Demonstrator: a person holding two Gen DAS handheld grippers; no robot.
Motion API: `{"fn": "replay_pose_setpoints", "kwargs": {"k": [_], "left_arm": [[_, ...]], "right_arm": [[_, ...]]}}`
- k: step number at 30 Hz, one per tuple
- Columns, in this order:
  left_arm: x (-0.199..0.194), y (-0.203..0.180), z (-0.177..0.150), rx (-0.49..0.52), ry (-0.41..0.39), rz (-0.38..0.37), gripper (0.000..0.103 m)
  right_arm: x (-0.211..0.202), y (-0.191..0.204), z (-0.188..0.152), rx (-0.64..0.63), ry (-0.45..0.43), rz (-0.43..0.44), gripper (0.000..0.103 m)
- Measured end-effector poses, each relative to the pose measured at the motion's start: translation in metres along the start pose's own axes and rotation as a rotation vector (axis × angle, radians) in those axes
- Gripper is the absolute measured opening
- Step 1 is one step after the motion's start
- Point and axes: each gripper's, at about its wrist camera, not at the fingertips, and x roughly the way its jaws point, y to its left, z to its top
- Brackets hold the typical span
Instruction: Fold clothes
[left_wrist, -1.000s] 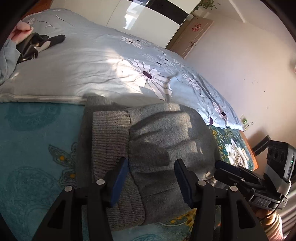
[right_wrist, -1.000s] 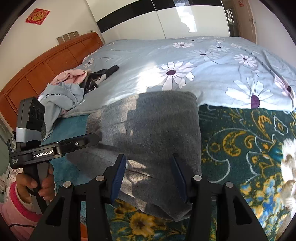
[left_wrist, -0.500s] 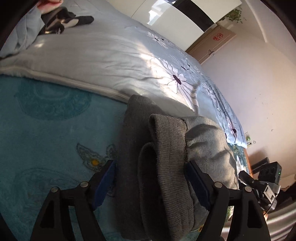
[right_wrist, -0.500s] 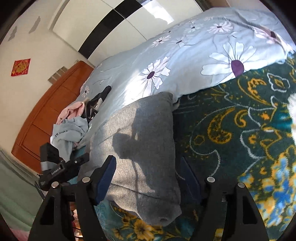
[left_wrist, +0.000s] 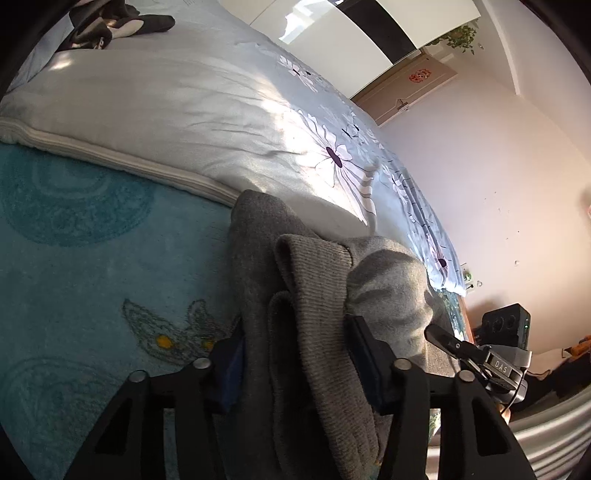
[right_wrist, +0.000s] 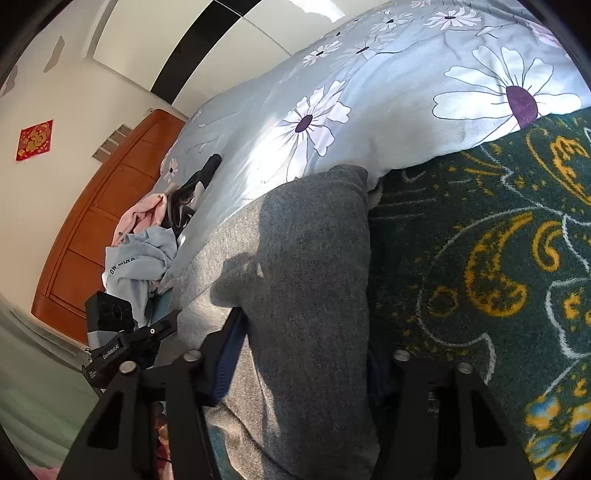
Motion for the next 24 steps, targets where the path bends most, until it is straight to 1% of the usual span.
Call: {"fn": "replay_pose_setpoints", "kwargs": {"k": [2,3,6,9,11,13,16,19,22,24], "left_arm": [[-0.005,-0.008,0.0,0.026,-0.012,0.027,0.035],[-0.008,-0.013,0.0,0.033,-0.019,0.037,0.029],[-0.016,-0.029,0.002,0.053,-0.029,0.049,0.029],[-0.017,-0.056,0.003,0.109,-0.026,0.044,0.029],[-0.01,-0.079,0.006,0.149,-0.011,0.03,0.029],[0.003,-0.105,0.01,0.182,0.02,0.013,0.029],[0.033,-0.153,0.013,0.244,0.071,0.006,0.029],[0.063,-0.204,0.008,0.325,0.107,-0.016,0.029],[0.097,-0.25,0.003,0.37,0.152,-0.054,0.029],[0.119,-0.281,0.001,0.402,0.164,-0.073,0.029]], "right_arm": [[-0.004,0.007,0.002,-0.018,0.002,-0.012,0.033],[-0.005,0.011,0.003,-0.028,0.006,-0.025,0.03],[-0.011,0.021,0.007,-0.037,0.018,-0.046,0.028],[-0.029,0.021,0.011,-0.045,-0.01,-0.025,0.028],[-0.047,0.017,0.013,-0.057,-0.031,-0.021,0.028],[-0.071,0.005,0.017,-0.057,-0.053,-0.023,0.028],[-0.112,-0.017,0.025,-0.044,-0.097,-0.042,0.028],[-0.158,-0.043,0.035,-0.044,-0.134,-0.094,0.028],[-0.206,-0.073,0.049,-0.048,-0.17,-0.147,0.028],[-0.237,-0.094,0.06,-0.041,-0.193,-0.17,0.028]]}}
